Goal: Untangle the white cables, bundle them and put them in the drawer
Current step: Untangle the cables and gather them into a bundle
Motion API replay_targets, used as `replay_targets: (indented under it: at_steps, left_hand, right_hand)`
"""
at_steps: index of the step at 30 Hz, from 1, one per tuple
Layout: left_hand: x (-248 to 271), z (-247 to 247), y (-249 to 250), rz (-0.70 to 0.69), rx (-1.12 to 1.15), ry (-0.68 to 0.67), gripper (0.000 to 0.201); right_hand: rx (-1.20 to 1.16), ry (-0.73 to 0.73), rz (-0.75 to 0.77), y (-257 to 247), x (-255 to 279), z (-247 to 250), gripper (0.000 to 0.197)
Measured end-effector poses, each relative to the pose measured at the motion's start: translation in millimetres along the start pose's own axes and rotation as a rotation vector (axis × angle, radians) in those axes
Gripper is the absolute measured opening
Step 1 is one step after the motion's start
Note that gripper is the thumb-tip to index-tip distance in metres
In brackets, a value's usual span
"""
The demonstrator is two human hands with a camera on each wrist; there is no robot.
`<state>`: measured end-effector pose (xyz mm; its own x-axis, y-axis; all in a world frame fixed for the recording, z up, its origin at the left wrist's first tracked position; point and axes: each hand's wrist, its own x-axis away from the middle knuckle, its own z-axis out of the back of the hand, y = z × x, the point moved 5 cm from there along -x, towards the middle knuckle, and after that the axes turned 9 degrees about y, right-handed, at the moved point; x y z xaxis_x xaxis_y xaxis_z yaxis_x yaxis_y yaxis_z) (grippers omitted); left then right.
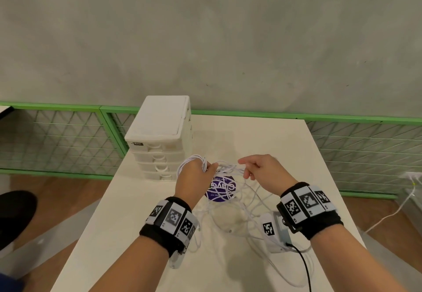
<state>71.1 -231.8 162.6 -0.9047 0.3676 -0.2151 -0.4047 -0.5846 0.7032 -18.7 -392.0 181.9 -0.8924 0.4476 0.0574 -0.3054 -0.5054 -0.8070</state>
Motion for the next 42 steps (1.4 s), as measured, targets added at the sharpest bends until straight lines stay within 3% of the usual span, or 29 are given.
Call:
replay_targets:
  at_steps: [3, 7, 11, 16, 20, 23, 27, 29, 32, 34, 38, 42]
  left_hand:
    - [0, -1, 2, 0.003, 0.051, 0.001, 0.052]
    - [0, -10, 0, 0.025, 0.066, -0.046, 0.045]
    - [7, -16, 1, 0.064, 0.070, -0.097, 0.046]
    - [14, -14, 15, 0.031, 0.086, -0.109, 0.050]
    - [17, -21, -2, 0.175, 0.090, -0.196, 0.048]
    - [18, -20, -10, 0.245, 0.176, -0.161, 0.052]
    - [17, -12, 1, 0.191, 0.106, -0.170, 0.054]
    - [16, -9, 6, 0.187, 0.142, -0.157, 0.052]
    - [14, -3, 16, 0.173, 0.229, -0.151, 0.033]
    - [13, -1, 22, 0.158, 0.251, -0.165, 0.035]
    - [11, -4, 26, 0.185, 0.364, -0.283, 0.053]
    - [13, 3, 32, 0.154, 0.369, -0.267, 0.050]
  right_hand:
    - [0.094, -0.028, 0.040, -6, 1, -1, 0.024]
    - [0.167, 0.098, 0.106, -13, 2, 5, 0.023]
    - [0.020, 0.172, 0.169, -23, 4, 6, 0.018]
    - [-0.229, 0.188, 0.277, -42, 12, 11, 0.025]
    - [-0.447, 0.311, 0.289, -46, 15, 28, 0.025]
    - [-0.548, 0.358, 0.246, -45, 15, 42, 0.024]
    - [-0.371, 0.416, 0.137, -34, 9, 45, 0.020]
    - [-0.375, 0.443, 0.070, -22, 7, 45, 0.013]
    - [-0.458, 0.443, 0.019, -8, 5, 44, 0.022]
    - [-0.437, 0.432, 0.036, -5, 5, 43, 0.024]
    - [-0.048, 0.422, 0.083, -3, 7, 42, 0.040]
    - [0.288, 0.189, -0.071, 11, 7, 35, 0.060]
